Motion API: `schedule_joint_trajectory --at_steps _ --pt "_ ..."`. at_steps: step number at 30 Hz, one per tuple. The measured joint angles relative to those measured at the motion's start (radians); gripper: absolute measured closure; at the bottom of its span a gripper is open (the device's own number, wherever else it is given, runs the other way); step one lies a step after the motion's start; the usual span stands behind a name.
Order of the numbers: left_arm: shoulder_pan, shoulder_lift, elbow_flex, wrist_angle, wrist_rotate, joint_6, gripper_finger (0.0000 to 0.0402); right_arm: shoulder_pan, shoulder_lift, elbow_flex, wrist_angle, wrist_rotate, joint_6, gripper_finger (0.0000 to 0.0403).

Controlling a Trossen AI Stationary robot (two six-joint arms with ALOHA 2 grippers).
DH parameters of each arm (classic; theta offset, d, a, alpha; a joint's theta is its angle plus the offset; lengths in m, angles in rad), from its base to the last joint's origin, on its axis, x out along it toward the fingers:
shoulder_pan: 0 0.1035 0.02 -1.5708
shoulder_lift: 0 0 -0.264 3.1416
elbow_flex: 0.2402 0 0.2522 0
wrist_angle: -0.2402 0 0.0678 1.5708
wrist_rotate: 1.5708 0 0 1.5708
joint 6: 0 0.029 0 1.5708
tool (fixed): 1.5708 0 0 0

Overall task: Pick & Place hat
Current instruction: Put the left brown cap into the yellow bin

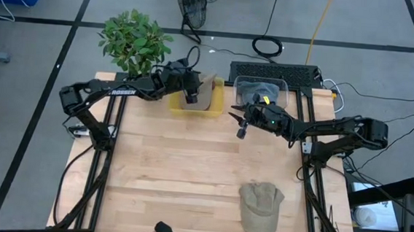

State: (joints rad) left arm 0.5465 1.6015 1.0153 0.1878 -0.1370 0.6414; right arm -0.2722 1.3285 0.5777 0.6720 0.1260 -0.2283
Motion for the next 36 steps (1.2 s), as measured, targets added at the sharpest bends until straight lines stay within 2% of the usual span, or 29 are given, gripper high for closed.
schedule_joint_trajectory --at_steps 10,15,22,28,33,36 --pt "0.028 0.145 0.000 0.032 -0.028 -0.021 0.0211 -0.001 0.000 0.000 -0.003 0.000 0.001 0.0298" --pt "0.025 0.157 0.000 0.051 -0.108 0.016 0.0211 -0.001 0.000 0.000 -0.003 0.000 0.004 0.0298" --pt "0.014 0.065 -0.002 0.036 -0.210 0.026 0.0211 -0.001 0.000 0.000 -0.004 0.000 0.004 0.0298" --pt "0.012 -0.037 -0.001 -0.069 -0.209 -0.005 0.0211 -0.001 0.000 0.000 -0.019 0.000 0.004 0.0298" --pt "0.063 -0.042 0.000 -0.129 -0.207 -0.046 0.0211 -0.001 0.000 0.000 -0.018 0.000 0.014 0.0298" --pt "0.096 -0.009 0.001 -0.122 -0.152 -0.092 0.0211 -0.001 0.000 0.000 -0.018 0.000 0.022 0.0298"
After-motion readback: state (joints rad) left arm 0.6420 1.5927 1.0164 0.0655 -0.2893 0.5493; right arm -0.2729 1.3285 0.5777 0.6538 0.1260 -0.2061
